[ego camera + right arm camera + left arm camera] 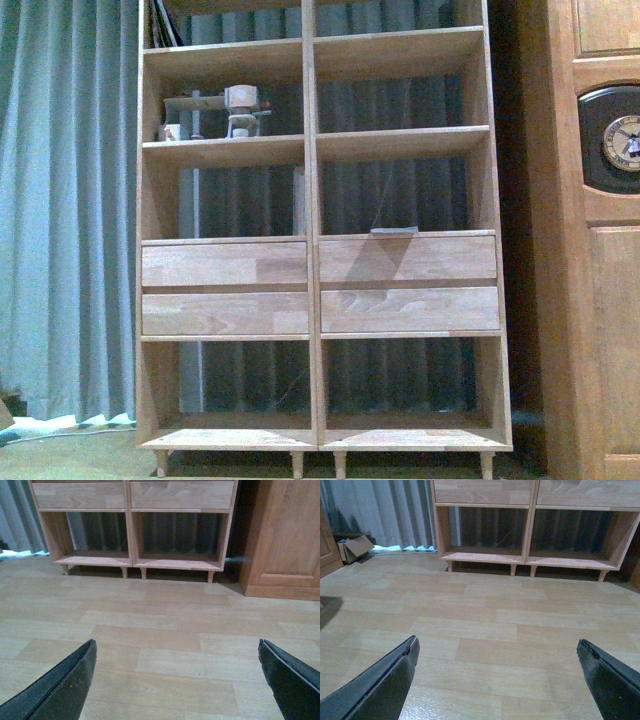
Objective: Organize books on shelf
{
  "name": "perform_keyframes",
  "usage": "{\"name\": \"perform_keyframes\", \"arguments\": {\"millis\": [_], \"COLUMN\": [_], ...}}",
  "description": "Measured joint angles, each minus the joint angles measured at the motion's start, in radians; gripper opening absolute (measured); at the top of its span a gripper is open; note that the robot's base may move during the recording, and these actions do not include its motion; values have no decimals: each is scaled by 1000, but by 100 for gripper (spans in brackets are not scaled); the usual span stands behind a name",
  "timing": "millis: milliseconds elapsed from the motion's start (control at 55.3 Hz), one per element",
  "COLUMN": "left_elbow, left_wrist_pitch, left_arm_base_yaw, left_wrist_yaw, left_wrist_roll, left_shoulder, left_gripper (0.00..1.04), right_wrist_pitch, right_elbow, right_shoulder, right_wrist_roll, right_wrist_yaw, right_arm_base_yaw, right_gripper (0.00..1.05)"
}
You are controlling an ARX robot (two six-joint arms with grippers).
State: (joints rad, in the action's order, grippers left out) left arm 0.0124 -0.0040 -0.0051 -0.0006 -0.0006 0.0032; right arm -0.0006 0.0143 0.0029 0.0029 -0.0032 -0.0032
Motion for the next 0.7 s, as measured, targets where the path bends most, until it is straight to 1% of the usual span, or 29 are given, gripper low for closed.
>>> {"name": "perform_keyframes", "arguments": {"millis": [705], "left_elbow": [0], "left_wrist_pitch": [0], "left_arm_base_yaw": [0], "left_wrist_yaw": [0], "left_wrist_roll": [0], "left_shoulder": [0], "left_gripper": [97], "right_wrist_pitch": [0], "right_elbow": [0], "right_shoulder": [0], "right_wrist_roll": [0], "right_wrist_yaw": [0], "right_arm_base_yaw": [0], "right_gripper": [98]}}
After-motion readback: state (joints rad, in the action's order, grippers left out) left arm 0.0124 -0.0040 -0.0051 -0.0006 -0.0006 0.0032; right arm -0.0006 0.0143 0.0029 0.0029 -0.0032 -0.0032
